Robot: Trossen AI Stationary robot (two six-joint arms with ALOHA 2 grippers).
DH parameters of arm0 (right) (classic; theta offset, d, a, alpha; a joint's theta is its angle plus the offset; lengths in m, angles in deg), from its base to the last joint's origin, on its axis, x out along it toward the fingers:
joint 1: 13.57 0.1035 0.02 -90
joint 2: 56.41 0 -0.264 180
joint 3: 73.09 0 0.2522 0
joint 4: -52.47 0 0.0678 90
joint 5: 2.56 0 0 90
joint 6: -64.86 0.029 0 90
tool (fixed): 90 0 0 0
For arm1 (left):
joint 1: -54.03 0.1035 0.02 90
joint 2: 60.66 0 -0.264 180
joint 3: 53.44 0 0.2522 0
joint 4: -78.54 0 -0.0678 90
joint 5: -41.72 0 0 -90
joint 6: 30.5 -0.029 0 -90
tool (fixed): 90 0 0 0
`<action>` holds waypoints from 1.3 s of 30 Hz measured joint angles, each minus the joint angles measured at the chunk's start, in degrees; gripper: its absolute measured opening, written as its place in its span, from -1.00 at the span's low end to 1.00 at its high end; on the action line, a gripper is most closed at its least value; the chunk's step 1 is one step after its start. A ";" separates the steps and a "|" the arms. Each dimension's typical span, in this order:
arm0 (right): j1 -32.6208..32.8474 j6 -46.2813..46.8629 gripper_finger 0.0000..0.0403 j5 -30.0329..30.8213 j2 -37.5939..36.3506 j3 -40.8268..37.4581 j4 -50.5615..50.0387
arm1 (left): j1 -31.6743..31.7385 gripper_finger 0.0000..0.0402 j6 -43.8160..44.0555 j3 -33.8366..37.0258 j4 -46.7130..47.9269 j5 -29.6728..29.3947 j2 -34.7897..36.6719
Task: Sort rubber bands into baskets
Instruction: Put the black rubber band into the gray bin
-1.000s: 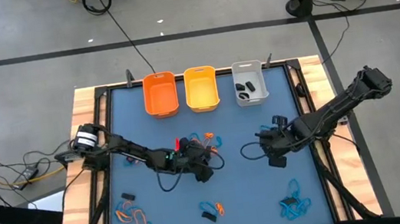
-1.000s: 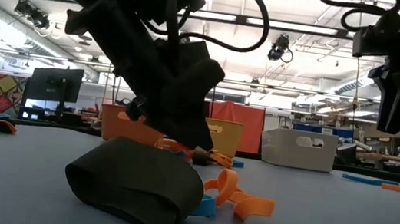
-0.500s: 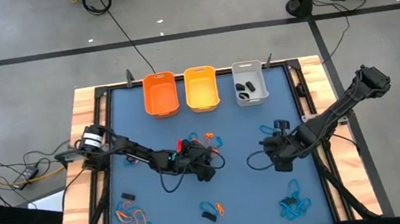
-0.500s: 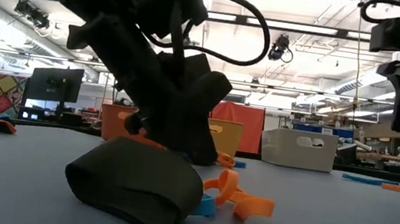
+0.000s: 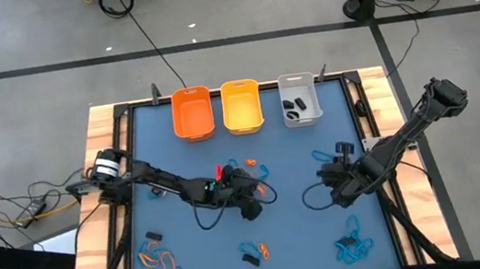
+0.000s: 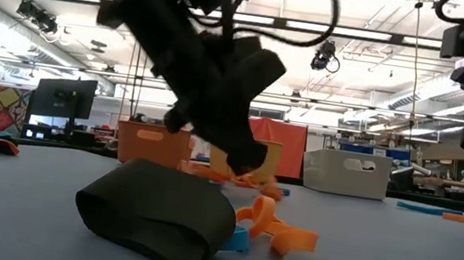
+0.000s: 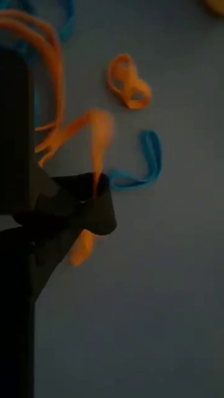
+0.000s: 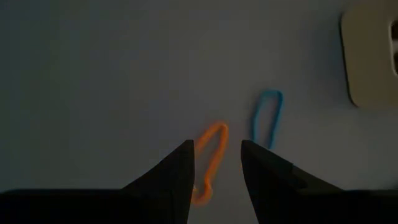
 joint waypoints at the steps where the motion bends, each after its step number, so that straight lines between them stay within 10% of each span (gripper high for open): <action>1: 0.14 -0.16 -0.28 0.39 -0.02 -0.51 1.28 | 0.02 -0.93 -0.91 -0.69 2.70 -1.30 0.11; 13: -1.17 -8.99 -0.28 -3.56 0.01 -7.85 25.24 | -0.37 -0.82 -4.34 -7.44 16.34 11.75 0.10; 39: -2.16 -9.78 -0.28 -6.56 0.01 -7.90 25.05 | -1.94 -0.24 -2.58 -7.37 17.59 17.40 -0.50</action>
